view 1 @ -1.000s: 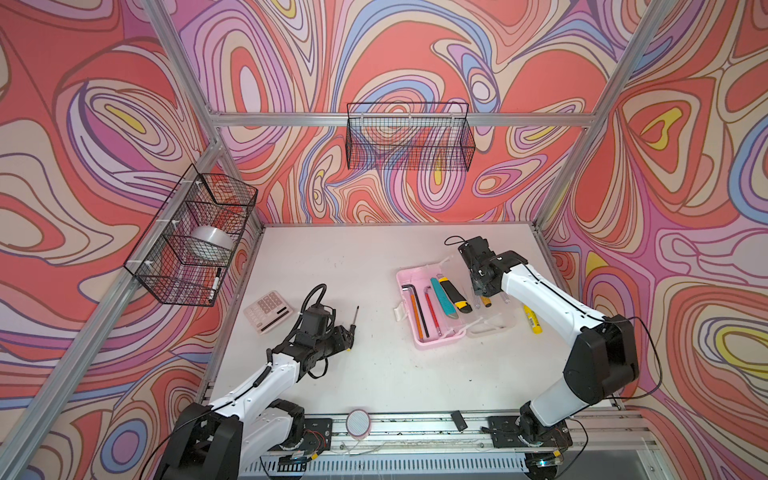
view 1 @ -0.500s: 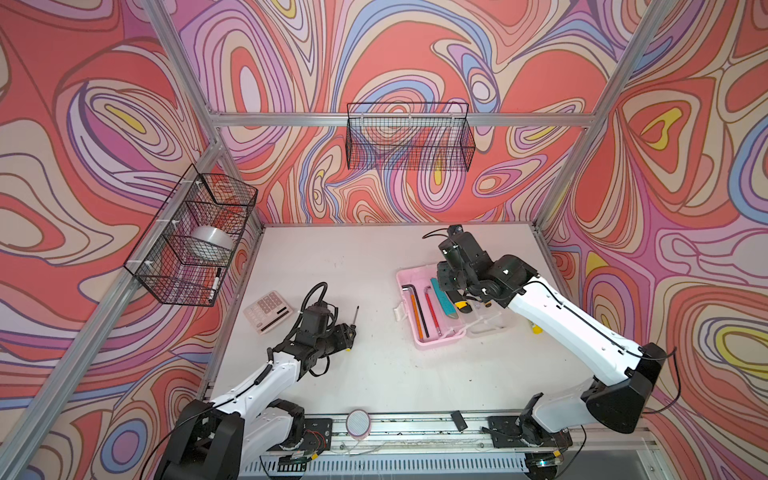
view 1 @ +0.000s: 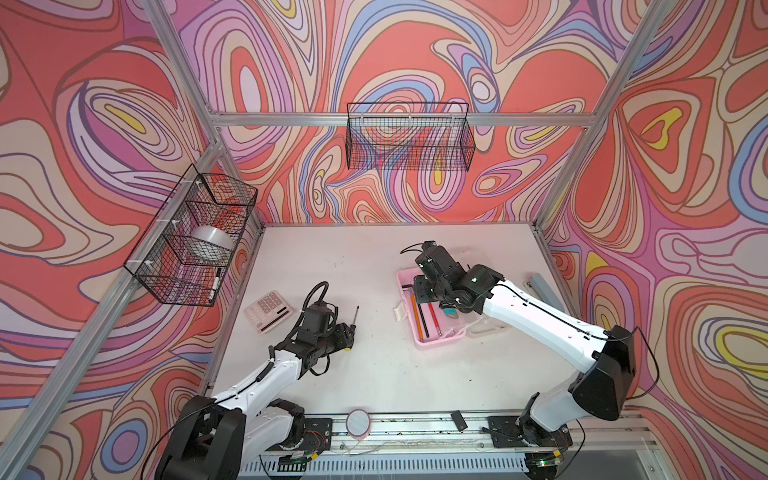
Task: Pack the tool kit
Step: 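Move the right gripper back and grasp the black-yellow screwdriver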
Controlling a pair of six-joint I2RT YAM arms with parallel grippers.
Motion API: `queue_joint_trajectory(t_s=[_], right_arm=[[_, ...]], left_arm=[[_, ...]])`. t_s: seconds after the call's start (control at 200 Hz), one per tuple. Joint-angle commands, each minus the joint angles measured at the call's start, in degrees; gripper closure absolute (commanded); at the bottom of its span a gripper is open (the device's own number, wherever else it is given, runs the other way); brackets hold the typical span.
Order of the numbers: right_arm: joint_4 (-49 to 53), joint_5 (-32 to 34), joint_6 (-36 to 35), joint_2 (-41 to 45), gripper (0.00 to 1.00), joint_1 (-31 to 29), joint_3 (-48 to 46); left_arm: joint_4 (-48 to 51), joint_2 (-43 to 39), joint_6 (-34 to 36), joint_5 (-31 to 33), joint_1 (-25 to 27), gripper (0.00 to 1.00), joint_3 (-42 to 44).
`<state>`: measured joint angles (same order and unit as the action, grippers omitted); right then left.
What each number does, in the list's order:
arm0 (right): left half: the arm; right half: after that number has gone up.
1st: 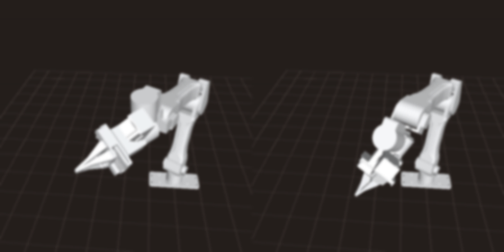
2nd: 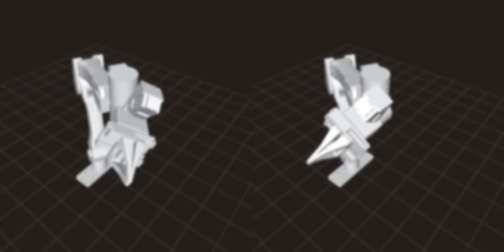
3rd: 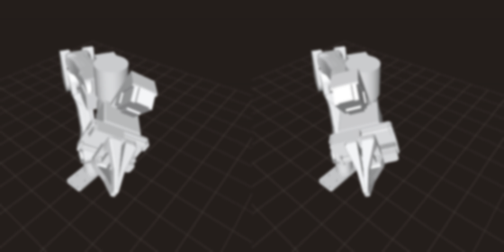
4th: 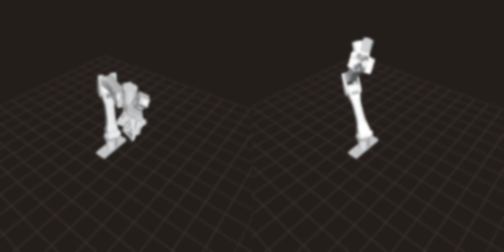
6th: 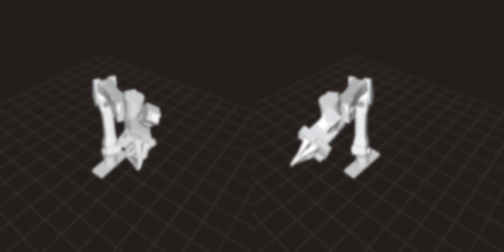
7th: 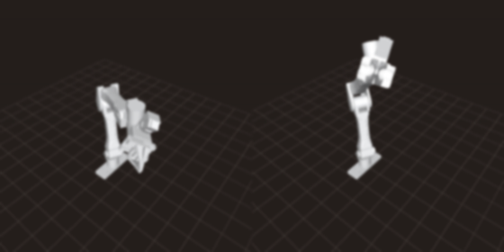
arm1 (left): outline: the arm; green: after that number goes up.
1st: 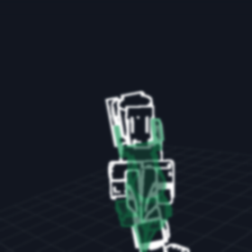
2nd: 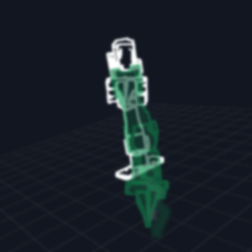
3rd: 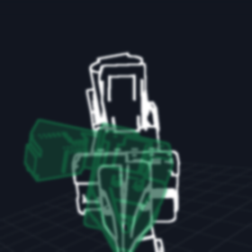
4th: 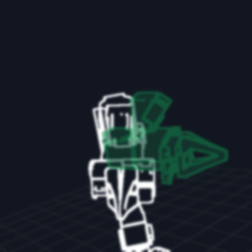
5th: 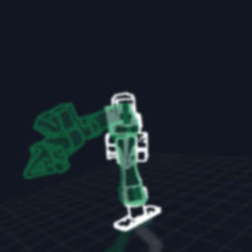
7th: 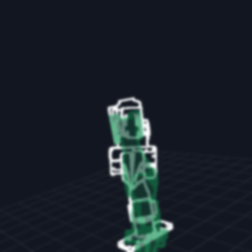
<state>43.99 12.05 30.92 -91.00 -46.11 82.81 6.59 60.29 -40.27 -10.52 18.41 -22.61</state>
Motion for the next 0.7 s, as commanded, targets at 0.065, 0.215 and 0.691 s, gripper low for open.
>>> queue_joint_trajectory(t_s=[0.065, 0.215, 0.691], right_arm=[[-4.0, -4.5, 4.0, -7.3, 0.52, -5.2, 3.8], [-5.0, -6.3, 7.3, -14.1, 0.48, -8.0, 6.5], [-7.3, -12.6, 12.4, -32.3, 0.40, -13.8, 16.8]], left_arm=[[4.7, -8.9, -2.7, 4.2, -1.0, 0.43, -1.2], [8.1, -16.4, -4.3, 3.5, -4.9, 0.42, 0.3], [9.0, -27.2, -6.9, -6.0, -16.0, 0.40, 7.8]])
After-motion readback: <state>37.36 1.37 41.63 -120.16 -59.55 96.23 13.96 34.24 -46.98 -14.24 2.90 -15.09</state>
